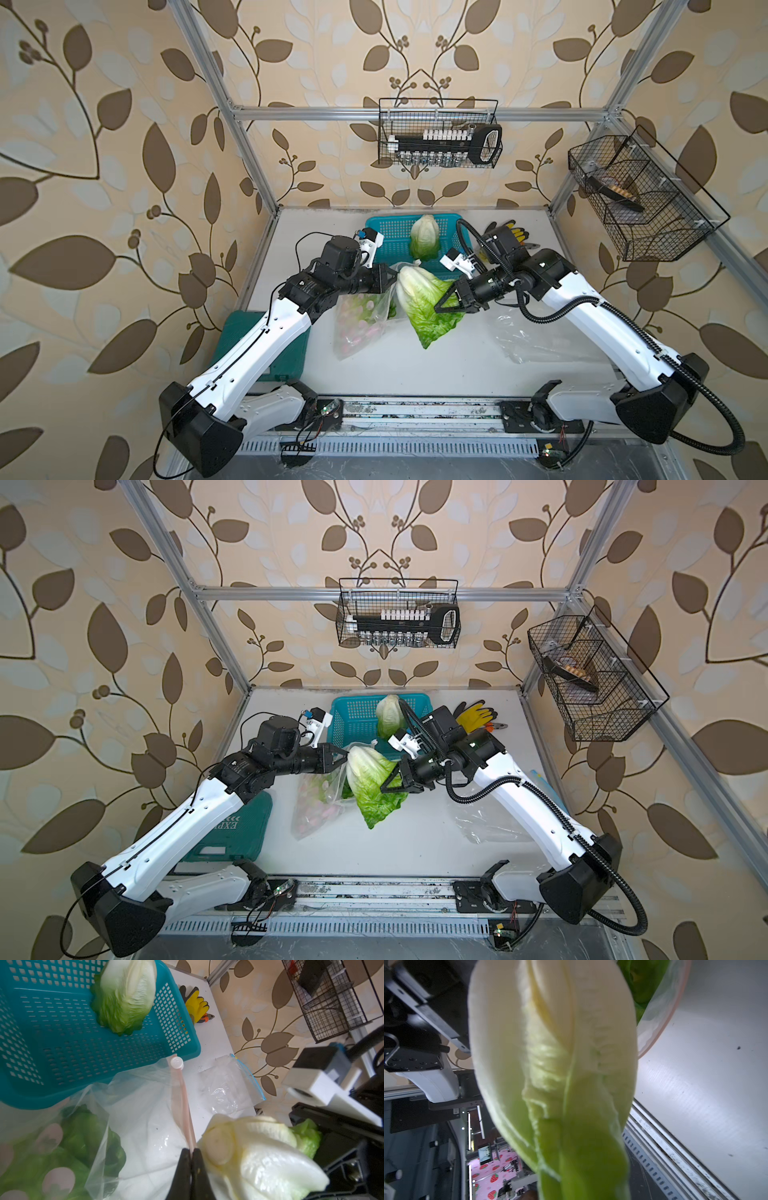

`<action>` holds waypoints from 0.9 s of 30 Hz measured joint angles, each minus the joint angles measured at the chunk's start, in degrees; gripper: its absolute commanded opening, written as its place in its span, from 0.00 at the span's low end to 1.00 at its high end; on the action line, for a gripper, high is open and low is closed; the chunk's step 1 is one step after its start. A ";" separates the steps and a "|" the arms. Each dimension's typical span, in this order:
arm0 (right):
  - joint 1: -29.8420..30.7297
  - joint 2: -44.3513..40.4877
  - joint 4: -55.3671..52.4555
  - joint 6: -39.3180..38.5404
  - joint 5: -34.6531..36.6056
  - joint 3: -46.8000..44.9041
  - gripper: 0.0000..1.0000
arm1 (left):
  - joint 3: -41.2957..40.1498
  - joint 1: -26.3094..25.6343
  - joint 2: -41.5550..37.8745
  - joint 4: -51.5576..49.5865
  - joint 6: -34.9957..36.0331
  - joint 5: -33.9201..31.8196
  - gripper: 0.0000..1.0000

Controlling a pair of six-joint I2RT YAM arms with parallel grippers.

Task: Put the chinese cabbages into a zipper bag and zip it
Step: Place the Chinese cabbage in the zipper food storage bag.

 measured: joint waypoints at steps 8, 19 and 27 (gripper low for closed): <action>0.02 9.05 4.57 5.22 -6.75 -4.61 0.00 | -0.31 -5.05 -0.46 1.29 -0.37 0.15 0.00; -4.28 8.83 29.77 27.50 -11.89 -12.26 0.00 | -1.62 -9.09 -0.31 1.33 -0.04 2.43 0.00; -0.81 2.43 38.32 43.08 7.72 -17.51 0.00 | -4.09 -9.18 -0.24 4.52 -3.87 5.31 0.00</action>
